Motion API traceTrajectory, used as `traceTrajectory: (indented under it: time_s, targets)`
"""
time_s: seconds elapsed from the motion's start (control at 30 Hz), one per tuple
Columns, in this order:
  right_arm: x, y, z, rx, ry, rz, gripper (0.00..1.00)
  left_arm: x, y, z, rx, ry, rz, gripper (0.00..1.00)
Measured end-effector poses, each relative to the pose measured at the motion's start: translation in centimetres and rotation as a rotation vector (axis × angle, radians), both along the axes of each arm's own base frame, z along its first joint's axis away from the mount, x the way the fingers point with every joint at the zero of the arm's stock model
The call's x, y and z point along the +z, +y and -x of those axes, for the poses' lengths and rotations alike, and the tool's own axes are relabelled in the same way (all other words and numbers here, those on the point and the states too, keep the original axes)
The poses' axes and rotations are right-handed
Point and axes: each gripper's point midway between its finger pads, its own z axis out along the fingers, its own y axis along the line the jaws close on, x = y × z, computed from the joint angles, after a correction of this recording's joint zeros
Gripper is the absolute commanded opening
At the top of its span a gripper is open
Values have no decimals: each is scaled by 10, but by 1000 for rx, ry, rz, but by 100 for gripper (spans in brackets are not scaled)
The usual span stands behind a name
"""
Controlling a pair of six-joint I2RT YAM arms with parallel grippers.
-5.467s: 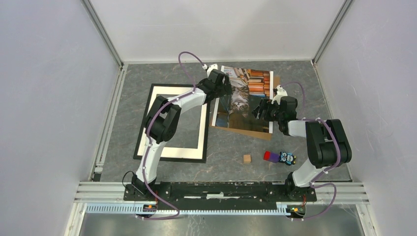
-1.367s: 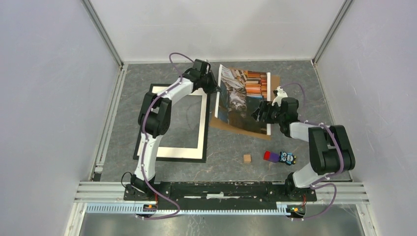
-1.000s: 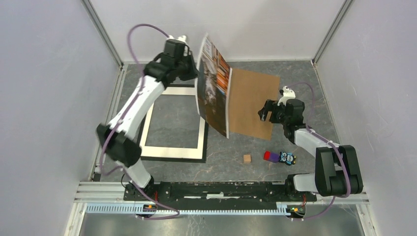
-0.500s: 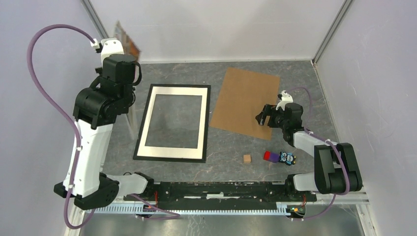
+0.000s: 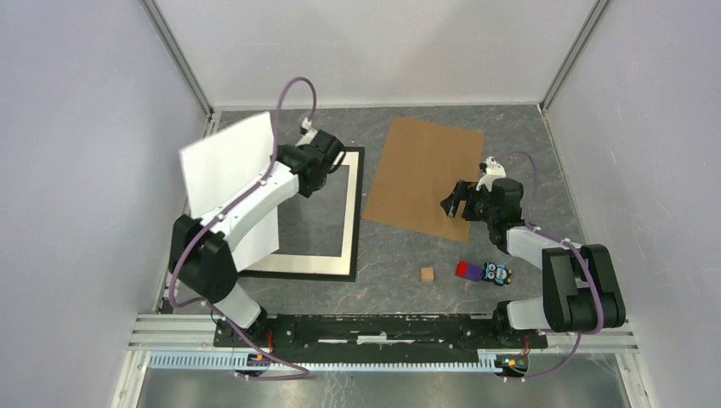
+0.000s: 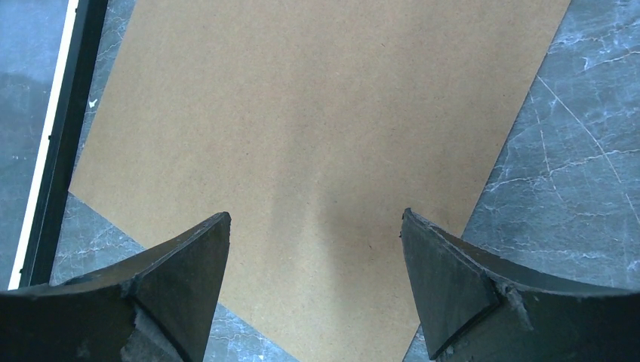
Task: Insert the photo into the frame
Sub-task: Turn over the photo from the photo frame.
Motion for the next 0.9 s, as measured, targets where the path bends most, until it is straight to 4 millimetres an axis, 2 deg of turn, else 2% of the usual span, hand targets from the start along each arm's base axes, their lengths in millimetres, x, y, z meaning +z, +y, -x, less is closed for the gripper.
traceTrajectory:
  time_s: [0.07,0.33,0.7,0.9]
  targets:
    - [0,0,0,0,0,0,88,-35,-12,-2,-44,69,-9,2]
    - [-8,0,1,1,23,1,88,-85,-53,-16,-140,138,-8,2]
    - [-15,0,2,3,41,4,88,-110,-100,-8,-261,183,26,2]
    - [-15,0,2,2,43,5,88,-124,-115,-8,-296,231,37,2]
